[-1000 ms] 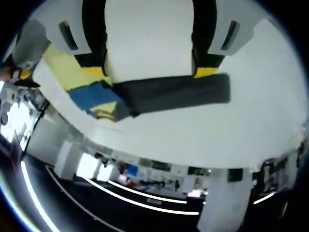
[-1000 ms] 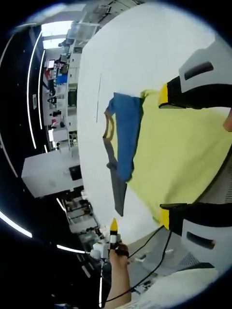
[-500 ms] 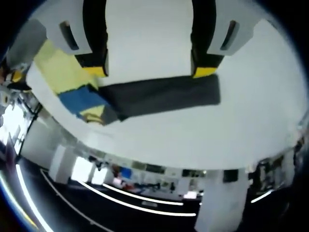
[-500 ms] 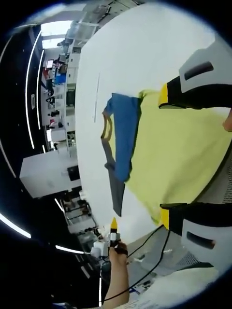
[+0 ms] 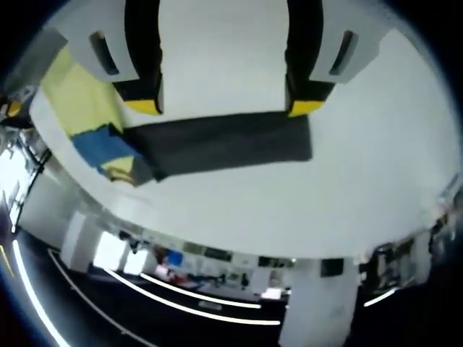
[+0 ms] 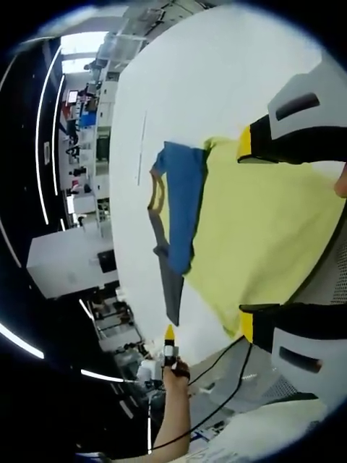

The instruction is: Fold the garment on the visible template until the final outline fits inside the template.

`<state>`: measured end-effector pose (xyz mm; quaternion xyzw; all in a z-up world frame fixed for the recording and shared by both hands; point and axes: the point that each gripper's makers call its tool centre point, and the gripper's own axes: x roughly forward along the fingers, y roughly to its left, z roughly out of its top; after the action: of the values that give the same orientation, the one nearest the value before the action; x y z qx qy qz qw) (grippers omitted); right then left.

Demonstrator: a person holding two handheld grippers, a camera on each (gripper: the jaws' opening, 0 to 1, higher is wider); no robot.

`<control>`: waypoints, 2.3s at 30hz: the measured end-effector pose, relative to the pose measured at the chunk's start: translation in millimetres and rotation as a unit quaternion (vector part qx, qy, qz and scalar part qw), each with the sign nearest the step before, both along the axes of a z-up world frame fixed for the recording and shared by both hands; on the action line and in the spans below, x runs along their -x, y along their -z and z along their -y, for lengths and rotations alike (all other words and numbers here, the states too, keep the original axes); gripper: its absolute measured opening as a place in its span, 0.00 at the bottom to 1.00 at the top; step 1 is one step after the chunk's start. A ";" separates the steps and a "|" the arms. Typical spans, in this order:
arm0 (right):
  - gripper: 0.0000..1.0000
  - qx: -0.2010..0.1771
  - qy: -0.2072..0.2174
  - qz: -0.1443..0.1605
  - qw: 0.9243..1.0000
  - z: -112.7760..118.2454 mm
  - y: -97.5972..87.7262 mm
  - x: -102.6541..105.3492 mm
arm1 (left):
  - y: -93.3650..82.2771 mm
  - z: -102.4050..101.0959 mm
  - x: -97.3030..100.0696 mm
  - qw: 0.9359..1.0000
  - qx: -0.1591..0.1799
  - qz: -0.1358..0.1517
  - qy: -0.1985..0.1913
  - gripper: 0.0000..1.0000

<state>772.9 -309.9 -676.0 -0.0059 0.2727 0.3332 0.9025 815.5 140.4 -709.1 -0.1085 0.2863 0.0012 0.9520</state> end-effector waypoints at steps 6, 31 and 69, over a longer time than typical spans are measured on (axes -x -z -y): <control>0.78 -0.010 0.018 -0.003 1.000 6.2 -2.9 -2.7 | 2.2 -13.7 -5.0 1.000 0.002 0.005 -0.021 0.67; 0.76 -0.015 0.047 -0.023 0.999 19.9 -0.4 -2.3 | 31.2 -36.4 -21.0 0.998 0.015 -0.020 -0.054 0.67; 0.77 -0.023 0.053 -0.027 0.998 15.6 0.8 -1.2 | 45.9 -62.0 -32.0 0.985 0.081 -0.017 -0.153 0.21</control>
<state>774.1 -325.5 -676.7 0.0386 0.2895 0.2914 0.9109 847.5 202.4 -755.0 -0.2280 0.2812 0.1255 0.9237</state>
